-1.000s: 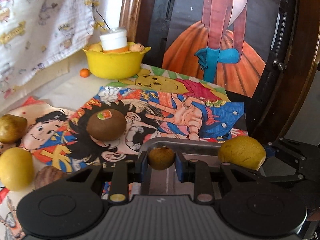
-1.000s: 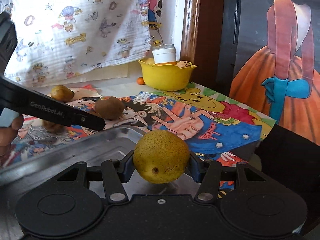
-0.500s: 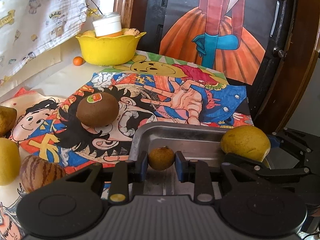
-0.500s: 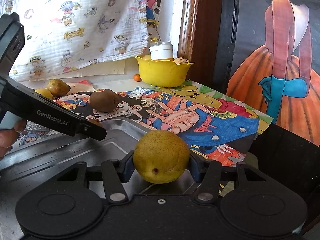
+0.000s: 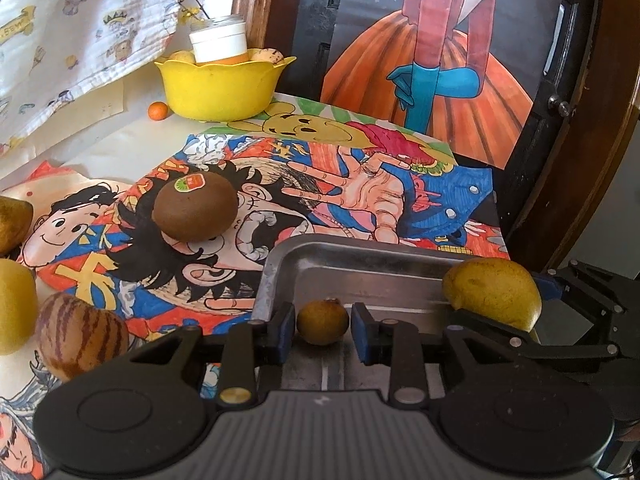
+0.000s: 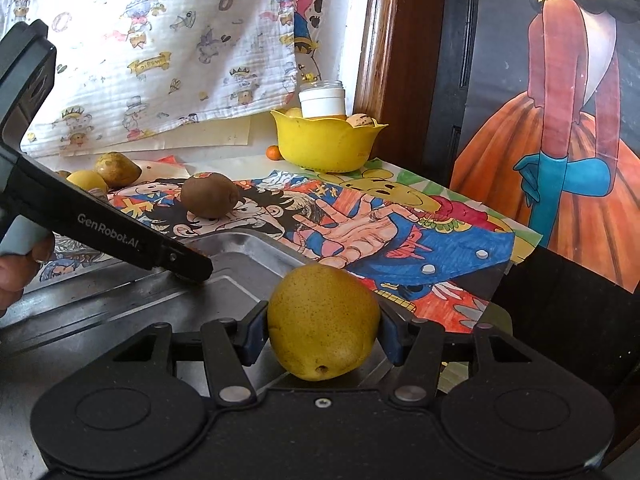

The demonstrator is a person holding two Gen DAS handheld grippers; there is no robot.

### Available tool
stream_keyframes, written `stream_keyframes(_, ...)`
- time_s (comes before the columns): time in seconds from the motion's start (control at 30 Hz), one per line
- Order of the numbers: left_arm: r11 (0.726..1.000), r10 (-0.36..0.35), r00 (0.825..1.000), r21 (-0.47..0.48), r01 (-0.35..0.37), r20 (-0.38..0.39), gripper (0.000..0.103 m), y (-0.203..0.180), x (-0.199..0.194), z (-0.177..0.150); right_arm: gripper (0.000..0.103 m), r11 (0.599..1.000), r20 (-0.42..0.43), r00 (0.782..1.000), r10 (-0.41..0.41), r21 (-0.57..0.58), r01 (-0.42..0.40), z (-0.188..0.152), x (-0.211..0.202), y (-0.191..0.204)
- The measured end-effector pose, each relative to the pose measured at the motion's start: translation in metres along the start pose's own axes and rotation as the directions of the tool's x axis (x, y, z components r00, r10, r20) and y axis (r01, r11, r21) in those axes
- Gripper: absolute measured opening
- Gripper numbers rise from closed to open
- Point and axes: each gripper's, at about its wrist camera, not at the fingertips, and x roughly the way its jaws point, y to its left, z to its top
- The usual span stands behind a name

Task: Organize fruits
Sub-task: 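Carry the small brown fruit in left gripper while right gripper carries the pear over the tray, then open left gripper onto the tray while right gripper releases the pear onto it, then withdraw both grippers from the tray back toward the fruit cluster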

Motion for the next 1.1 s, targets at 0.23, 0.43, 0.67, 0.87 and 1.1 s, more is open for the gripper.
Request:
stream_keyframes(0.23,0.999,-0.007,1.000,-0.034,0.008,0.027,0.052,0.001,-0.013,-0.001,0.066,1.000,0.014,1.000,0.009,-0.004,-0.009,0.000,-0.014,0.004)
stream_keyframes(0.43,0.997,0.011,0.998,-0.075,-0.007,0.057,0.064,0.006,-0.032,-0.002,0.075,1.000,0.033,0.999,0.020,-0.002,-0.020,0.001,-0.032,0.012)
stream_keyframes(0.67,0.993,0.072,0.989,-0.106,-0.058,0.130,0.097,0.013,-0.068,-0.016,0.089,0.999,0.055,0.998,0.026,0.024,-0.027,0.003,-0.057,0.026)
stream_keyframes(0.87,0.991,0.099,0.980,-0.102,-0.082,0.174,0.103,0.017,-0.101,-0.031,0.099,0.999,0.071,0.997,0.024,0.043,-0.027,0.004,-0.084,0.043)
stream_keyframes(1.1,0.992,0.112,0.970,-0.079,-0.097,0.217,0.103,0.020,-0.140,-0.056,0.102,0.998,0.057,0.998,0.021,0.062,-0.024,0.002,-0.118,0.067)
